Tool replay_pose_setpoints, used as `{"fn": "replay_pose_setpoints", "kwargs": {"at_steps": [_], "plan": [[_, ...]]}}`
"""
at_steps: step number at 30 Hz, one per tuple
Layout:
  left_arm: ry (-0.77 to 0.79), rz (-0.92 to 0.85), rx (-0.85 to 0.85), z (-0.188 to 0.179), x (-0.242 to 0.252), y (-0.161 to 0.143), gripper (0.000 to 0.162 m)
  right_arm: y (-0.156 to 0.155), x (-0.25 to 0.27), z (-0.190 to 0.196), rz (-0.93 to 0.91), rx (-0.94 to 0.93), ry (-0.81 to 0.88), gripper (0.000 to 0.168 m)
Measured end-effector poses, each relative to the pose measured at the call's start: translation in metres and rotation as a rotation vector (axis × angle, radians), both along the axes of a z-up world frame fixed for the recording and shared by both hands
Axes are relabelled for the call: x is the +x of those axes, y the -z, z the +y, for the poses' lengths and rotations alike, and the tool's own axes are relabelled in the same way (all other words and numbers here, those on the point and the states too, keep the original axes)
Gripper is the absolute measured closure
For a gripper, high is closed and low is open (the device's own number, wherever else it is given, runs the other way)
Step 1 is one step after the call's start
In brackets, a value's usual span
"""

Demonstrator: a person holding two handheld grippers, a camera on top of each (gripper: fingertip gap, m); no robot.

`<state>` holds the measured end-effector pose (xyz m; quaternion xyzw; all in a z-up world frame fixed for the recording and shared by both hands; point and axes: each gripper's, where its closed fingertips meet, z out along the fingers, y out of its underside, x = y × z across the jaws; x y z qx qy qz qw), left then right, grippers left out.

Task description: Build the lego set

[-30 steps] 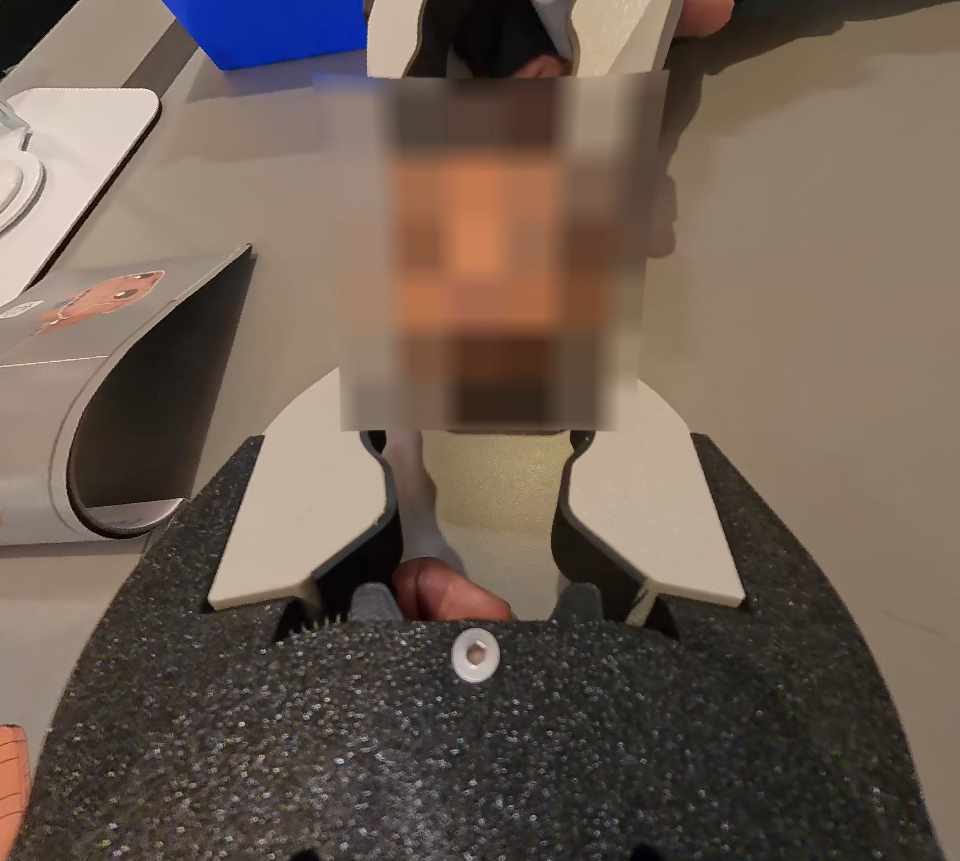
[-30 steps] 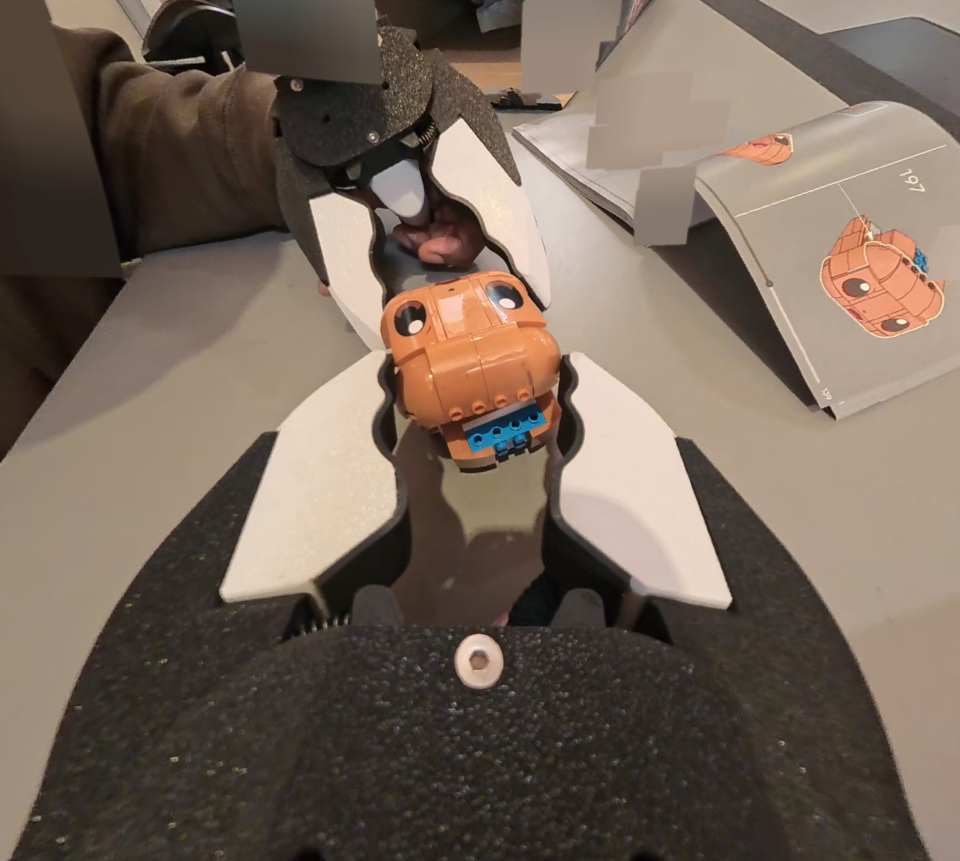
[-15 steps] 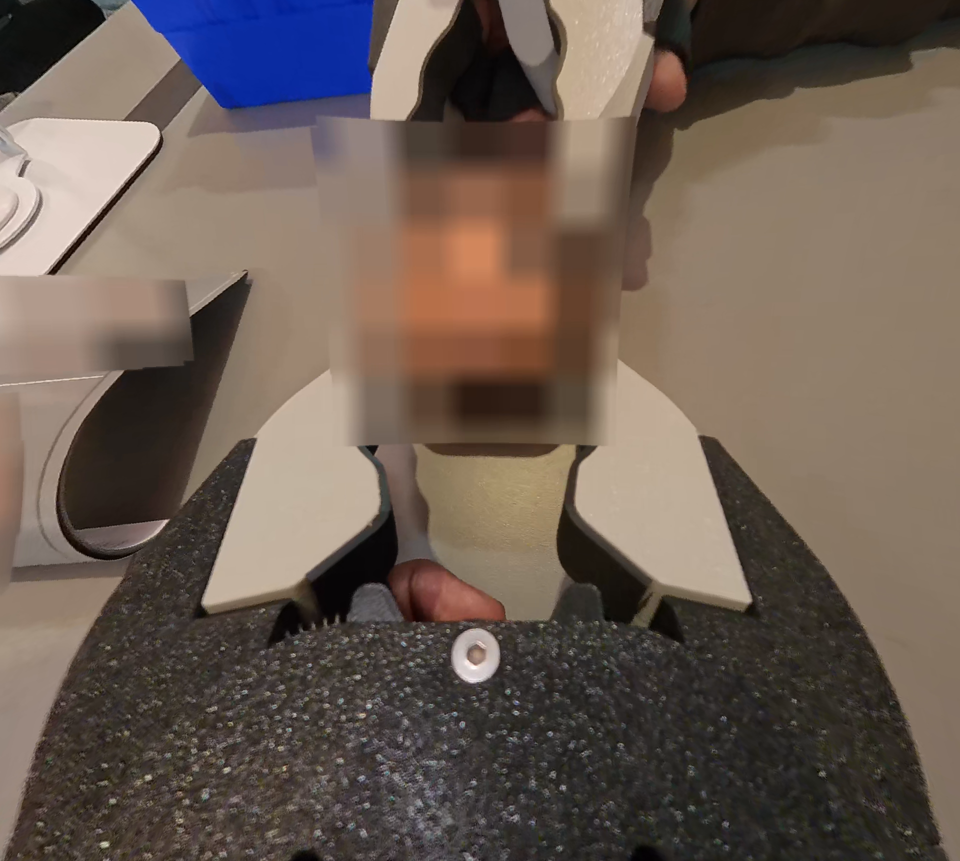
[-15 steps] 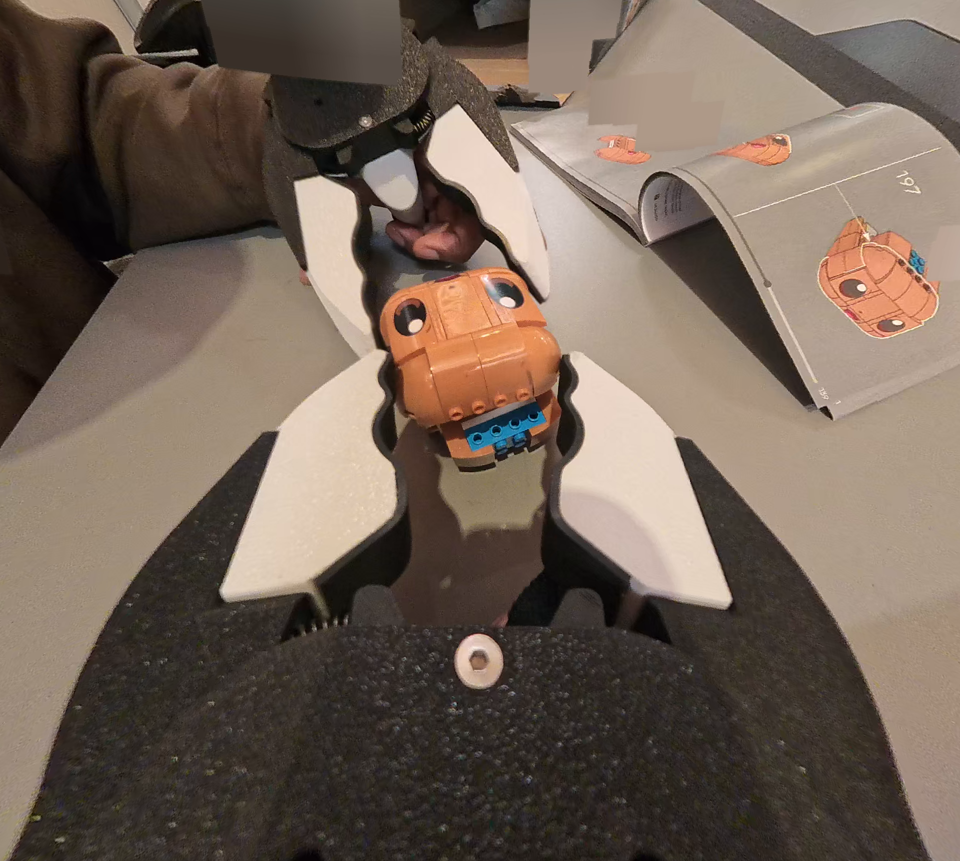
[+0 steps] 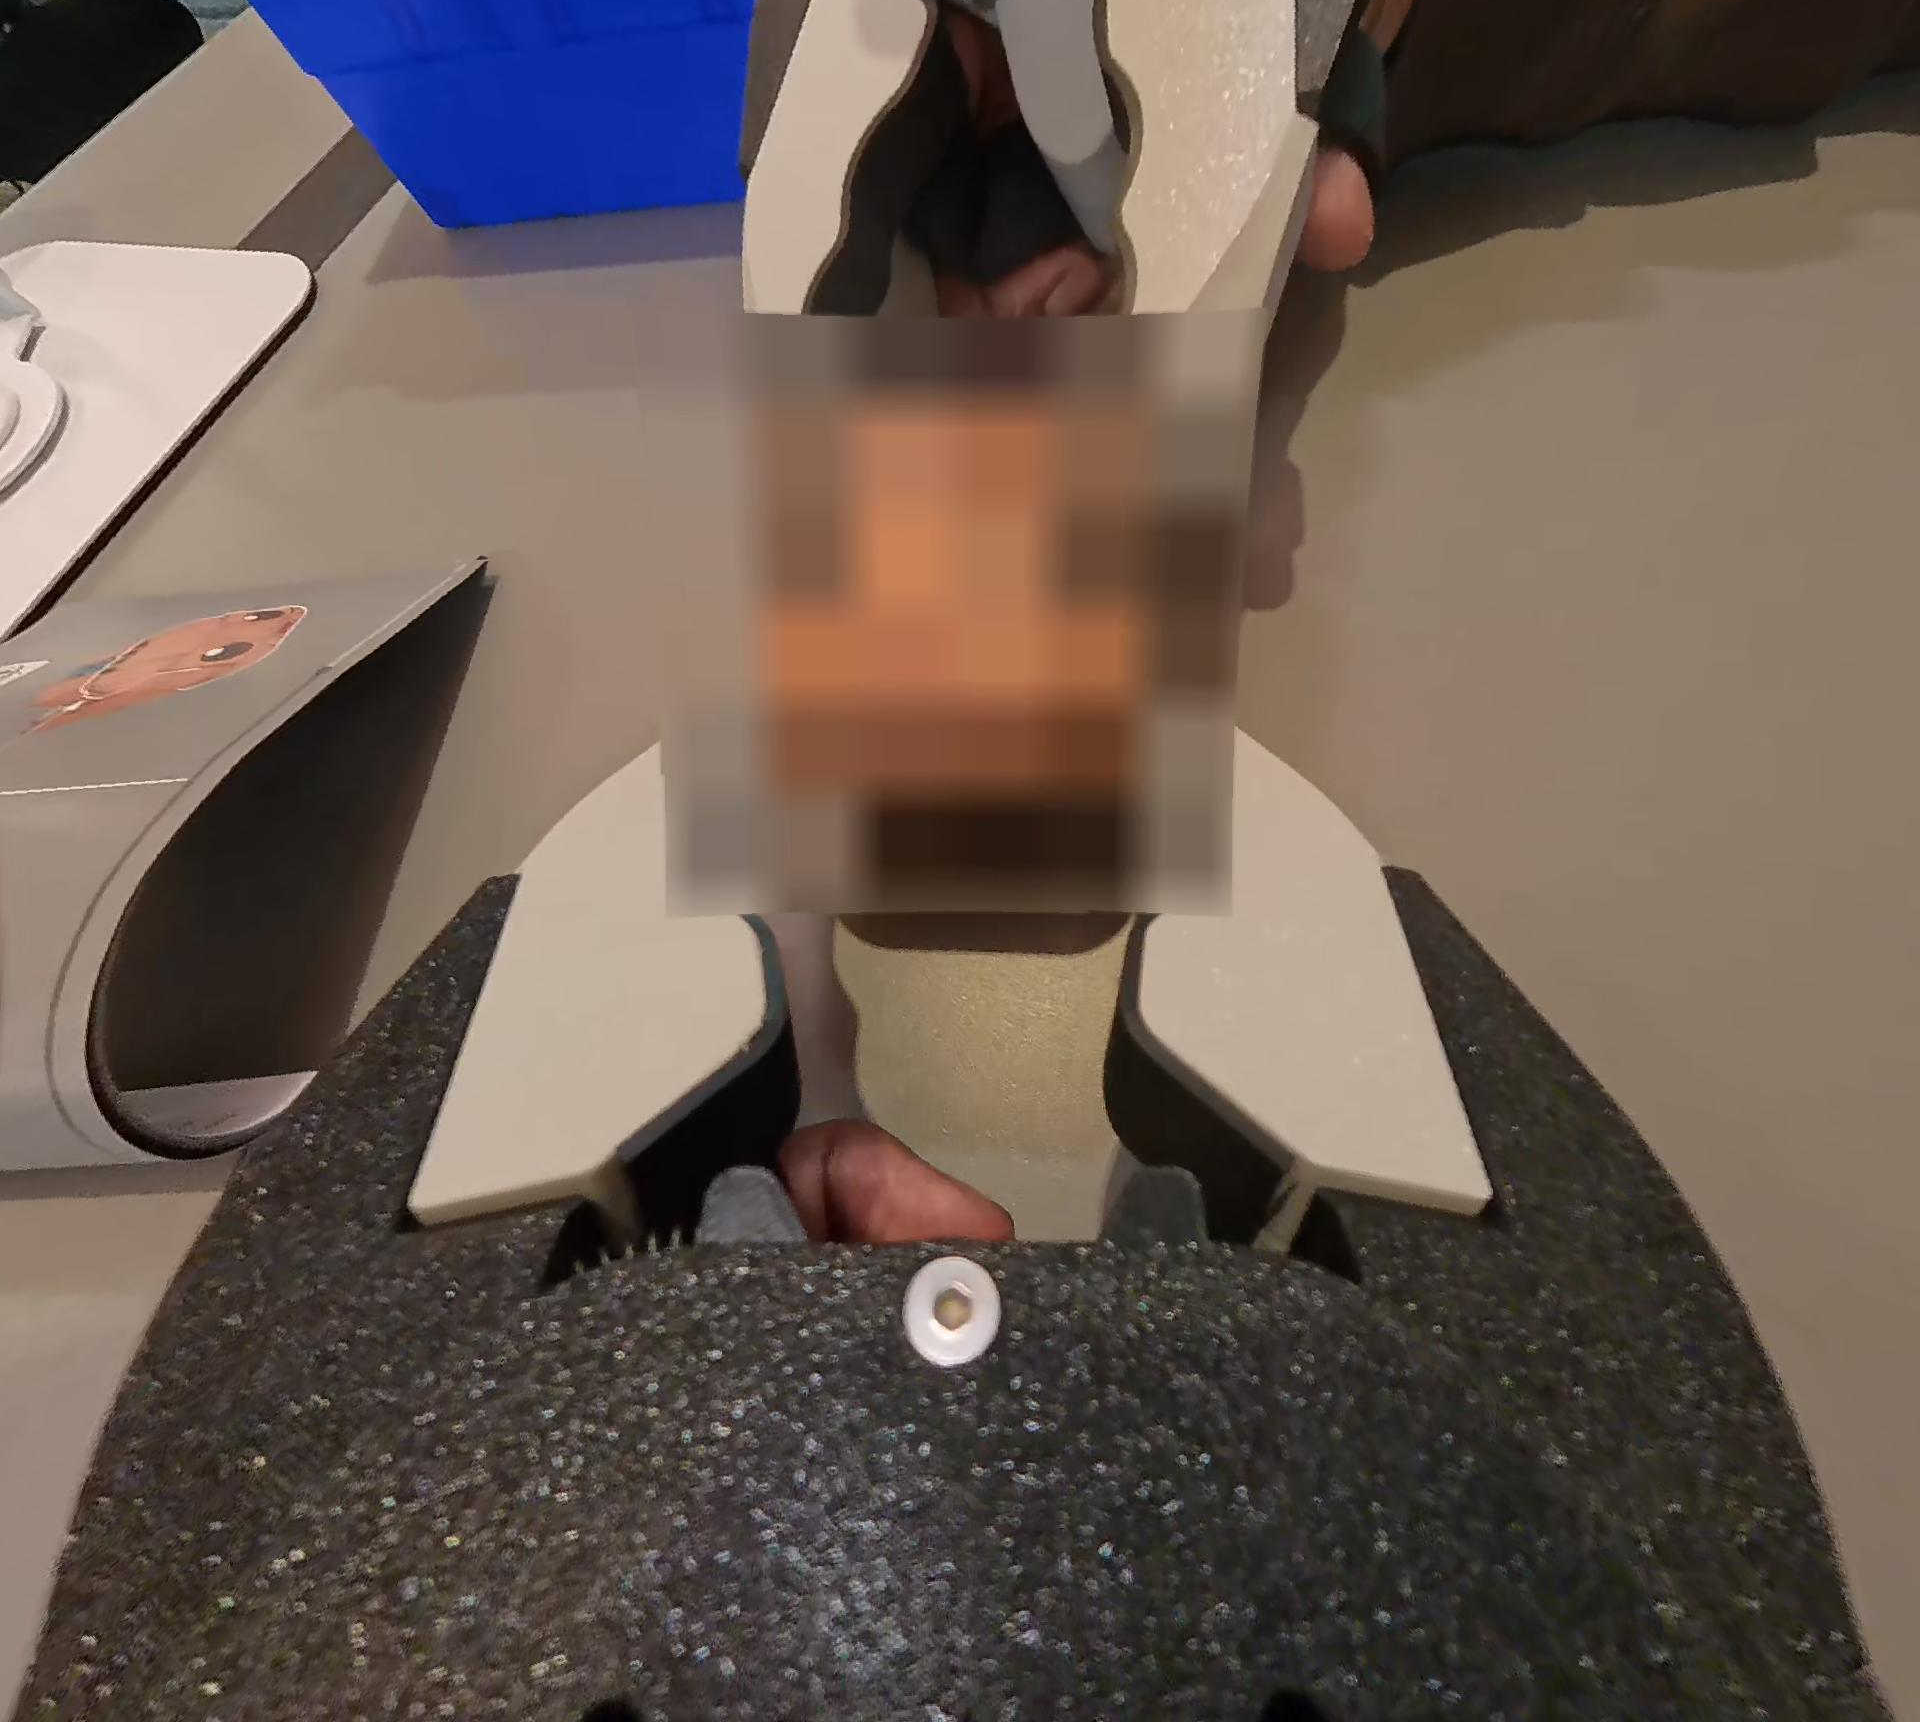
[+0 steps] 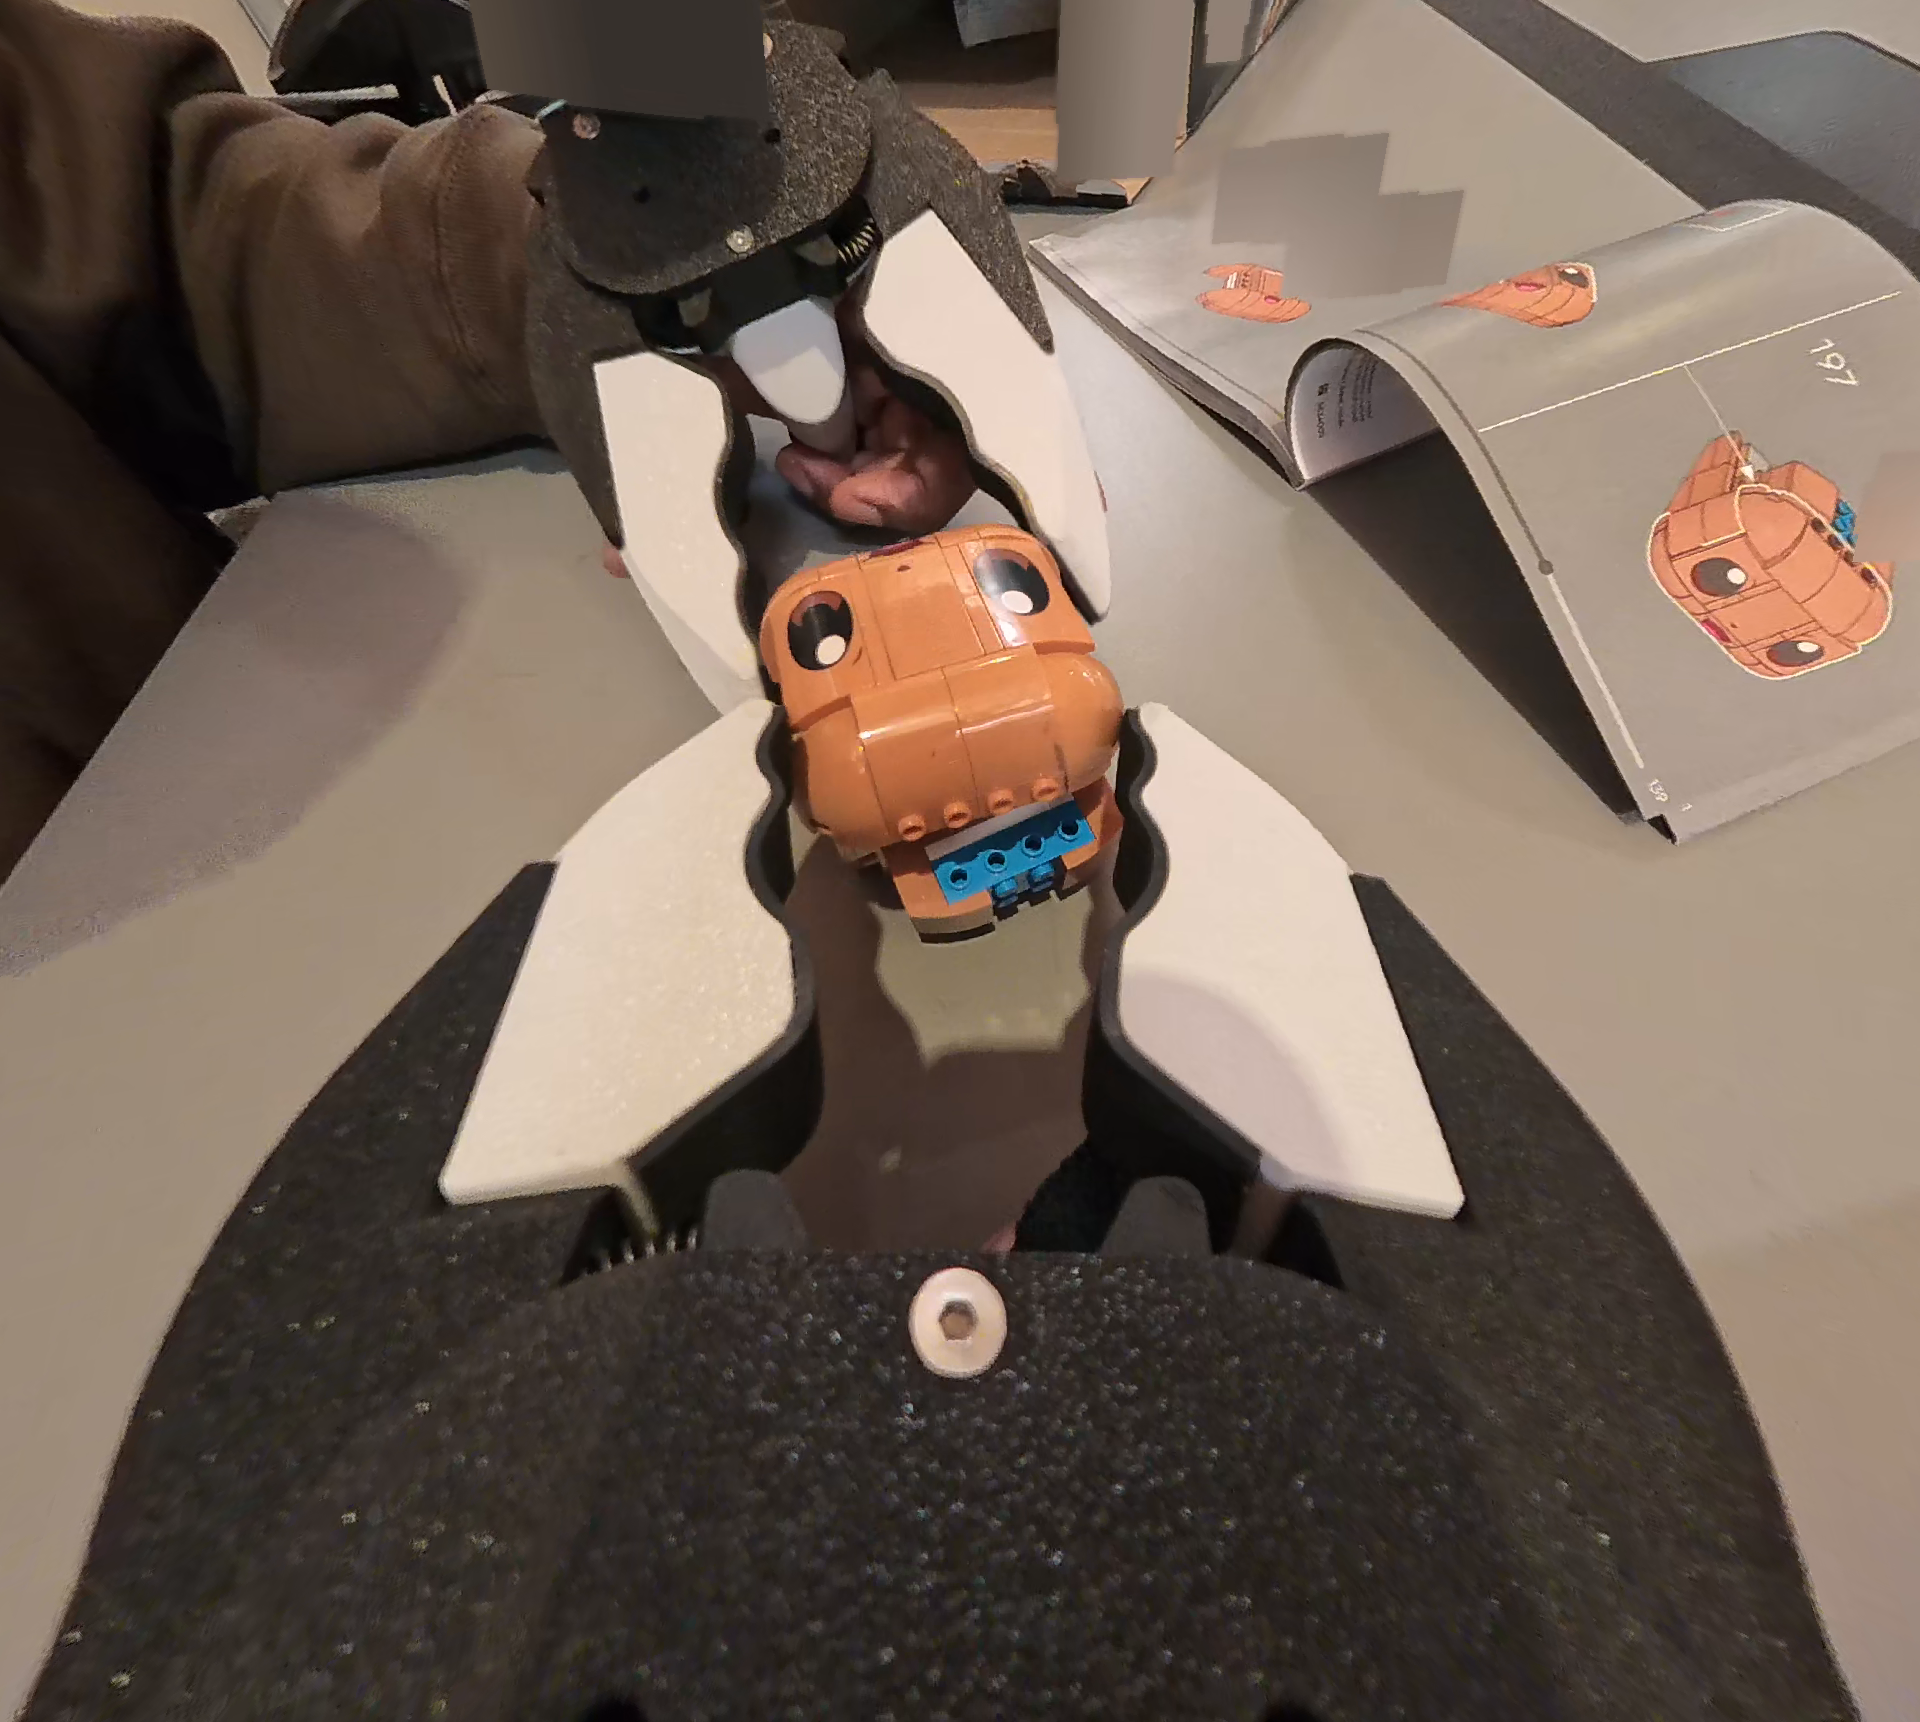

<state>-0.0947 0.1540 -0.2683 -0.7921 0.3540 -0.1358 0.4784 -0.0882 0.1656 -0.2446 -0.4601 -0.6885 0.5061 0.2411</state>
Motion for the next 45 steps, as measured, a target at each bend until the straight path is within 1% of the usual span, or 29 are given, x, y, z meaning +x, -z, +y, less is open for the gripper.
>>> {"fn": "replay_pose_setpoints", "kwargs": {"at_steps": [14, 18, 20, 23, 26, 28, 31, 34, 38, 42, 45], "plan": [[0.013, -0.001, -0.009, 0.002, 0.001, 0.001, 0.090, 0.001, 0.003, 0.002, -0.021, -0.026, 0.018, 0.107], [0.013, 0.007, -0.007, 0.001, 0.001, 0.001, 0.090, 0.008, 0.017, 0.004, -0.084, -0.022, 0.069, 0.104], [0.012, 0.008, -0.004, 0.001, 0.001, 0.001, 0.090, 0.016, 0.028, 0.007, -0.141, 0.015, 0.115, 0.104], [0.012, 0.006, -0.003, 0.002, 0.001, 0.001, 0.090, 0.026, 0.032, 0.007, -0.198, 0.065, 0.160, 0.113], [0.013, 0.005, -0.007, 0.002, 0.002, 0.001, 0.090, 0.040, 0.029, 0.007, -0.264, 0.147, 0.168, 0.115], [0.013, 0.008, -0.010, 0.002, 0.001, 0.001, 0.090, 0.044, 0.027, 0.008, -0.276, 0.192, 0.171, 0.116], [0.023, 0.011, -0.009, 0.000, 0.002, 0.000, 0.091, 0.044, 0.019, 0.014, -0.244, 0.251, 0.159, 0.114], [0.024, 0.013, -0.007, -0.001, 0.001, -0.001, 0.092, 0.042, 0.015, 0.014, -0.207, 0.285, 0.095, 0.112], [0.027, 0.017, -0.002, -0.001, 0.002, -0.002, 0.092, 0.049, 0.017, 0.005, -0.249, 0.288, -0.005, 0.110], [0.027, 0.013, 0.003, -0.001, 0.001, -0.005, 0.092, 0.054, 0.010, 0.003, -0.261, 0.334, -0.052, 0.101], [0.027, 0.019, 0.003, -0.001, 0.000, -0.005, 0.092, 0.052, 0.003, 0.006, -0.247, 0.328, -0.066, 0.097]]}}
